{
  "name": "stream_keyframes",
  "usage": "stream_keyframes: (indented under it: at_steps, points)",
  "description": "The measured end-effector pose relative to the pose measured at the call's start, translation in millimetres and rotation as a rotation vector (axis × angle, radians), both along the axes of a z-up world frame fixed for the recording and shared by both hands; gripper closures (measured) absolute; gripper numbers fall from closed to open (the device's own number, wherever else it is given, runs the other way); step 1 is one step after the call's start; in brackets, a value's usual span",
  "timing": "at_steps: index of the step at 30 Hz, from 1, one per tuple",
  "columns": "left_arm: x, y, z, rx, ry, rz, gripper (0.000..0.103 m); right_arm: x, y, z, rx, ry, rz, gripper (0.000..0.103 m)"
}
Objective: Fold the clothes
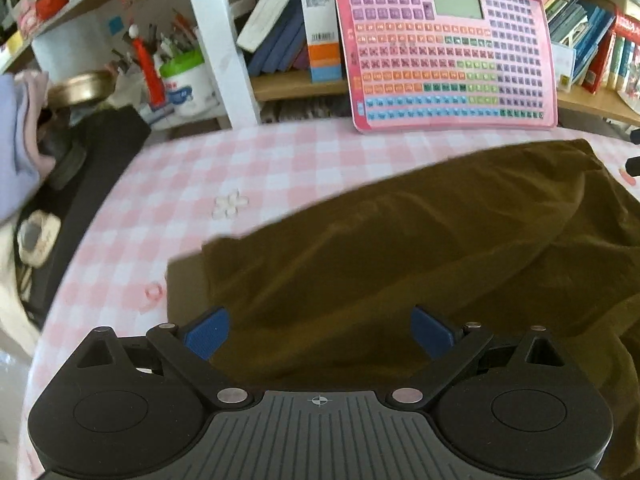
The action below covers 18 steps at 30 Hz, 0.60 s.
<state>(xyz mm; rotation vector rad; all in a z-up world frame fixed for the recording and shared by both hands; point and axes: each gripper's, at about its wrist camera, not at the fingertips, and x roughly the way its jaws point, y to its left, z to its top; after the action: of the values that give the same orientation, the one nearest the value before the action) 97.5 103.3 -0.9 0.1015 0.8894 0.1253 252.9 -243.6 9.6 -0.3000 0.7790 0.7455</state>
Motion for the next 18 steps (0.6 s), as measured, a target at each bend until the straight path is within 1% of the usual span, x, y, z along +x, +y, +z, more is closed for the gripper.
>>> stream_keyframes:
  at_steps: [5,6,8,10,14,18]
  points:
    - [25,11,5,0.073,-0.007,0.015,0.004,22,2,-6,0.028,0.012,0.005,0.006]
    - [28,13,5,0.085,-0.007,0.011,0.004,24,3,-7,0.029,0.010,0.004,0.008]
    - [35,17,6,0.093,-0.002,0.002,0.004,30,3,-7,0.038,0.007,0.007,0.010]
    - [41,22,6,0.084,0.010,0.001,0.004,34,3,-7,0.048,0.004,0.020,0.011]
    - [50,30,5,0.069,0.012,-0.009,0.004,45,4,-12,0.043,0.006,0.012,0.018]
    - [58,36,0,0.086,0.017,-0.030,0.005,57,8,-20,0.028,-0.001,0.003,0.030]
